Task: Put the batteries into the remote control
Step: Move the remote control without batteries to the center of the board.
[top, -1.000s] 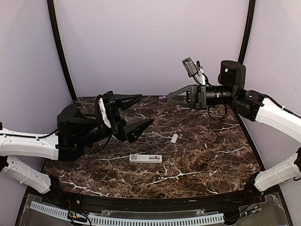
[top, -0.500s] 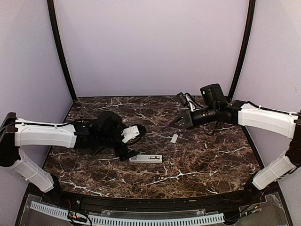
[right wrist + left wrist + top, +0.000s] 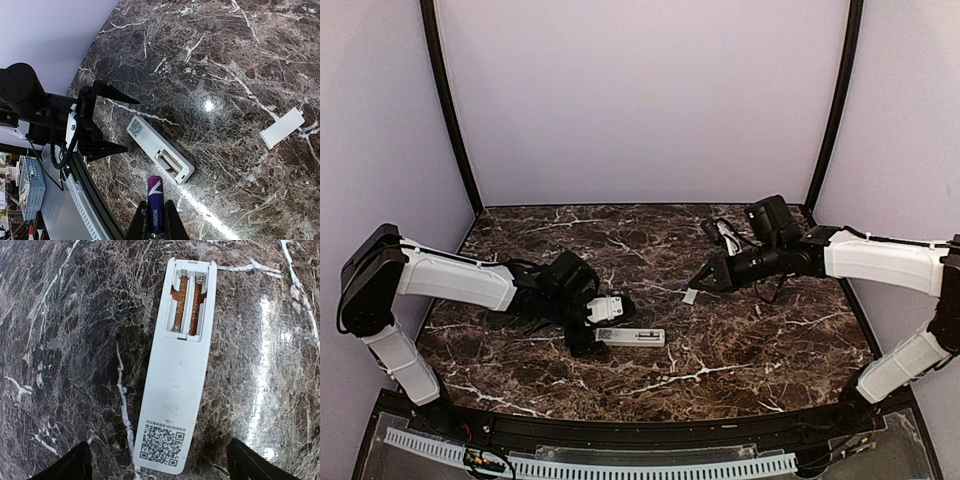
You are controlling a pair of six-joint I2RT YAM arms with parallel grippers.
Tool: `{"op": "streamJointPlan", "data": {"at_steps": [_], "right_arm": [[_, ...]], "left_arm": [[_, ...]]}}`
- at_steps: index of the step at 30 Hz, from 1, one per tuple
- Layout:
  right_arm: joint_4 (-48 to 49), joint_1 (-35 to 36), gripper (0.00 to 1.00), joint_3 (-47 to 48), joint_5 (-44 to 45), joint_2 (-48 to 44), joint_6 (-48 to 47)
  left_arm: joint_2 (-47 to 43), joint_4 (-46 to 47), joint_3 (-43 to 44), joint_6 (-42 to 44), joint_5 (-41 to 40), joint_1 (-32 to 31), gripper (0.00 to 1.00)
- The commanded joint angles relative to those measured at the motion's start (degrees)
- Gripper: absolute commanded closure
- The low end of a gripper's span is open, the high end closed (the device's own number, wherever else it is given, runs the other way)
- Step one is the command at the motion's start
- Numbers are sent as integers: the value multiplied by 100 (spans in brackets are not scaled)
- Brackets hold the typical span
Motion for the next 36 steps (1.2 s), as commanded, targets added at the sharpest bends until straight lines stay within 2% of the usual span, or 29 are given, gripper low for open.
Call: {"op": "streamJointPlan", "data": {"at_steps": [1,8,10,12,16,22,26,31,36], "right_arm": [[51,-15,100,-193,111,-197,67],[21,-8,100,-418,93,-522,118],[12,-12,100,-413,-14,-492,75],[-13,-13,100,-348,-175,-368,24],[-190,-17,100,-44,-377,-67,-185],[-331,-16,100,301,-645,334,-384],[-367,-17,100,350,-867,589,-505],[-393,-19,100,76,-993,653,-413],[165,-8,100,-542,-1079,499,135]], "left_arm": [[305,-53,95,145,27,46,9],[518,-295,255,248,155,43,25],[569,-378,320,165,190,36,34],[617,-499,401,-10,270,37,48],[640,-638,426,-264,297,-25,64],[766,-809,559,-653,131,-509,72],[876,-836,775,-894,297,-853,78],[1210,-1092,1221,-985,439,-1289,87],[1194,-1205,1314,-830,717,-1371,89]]}}
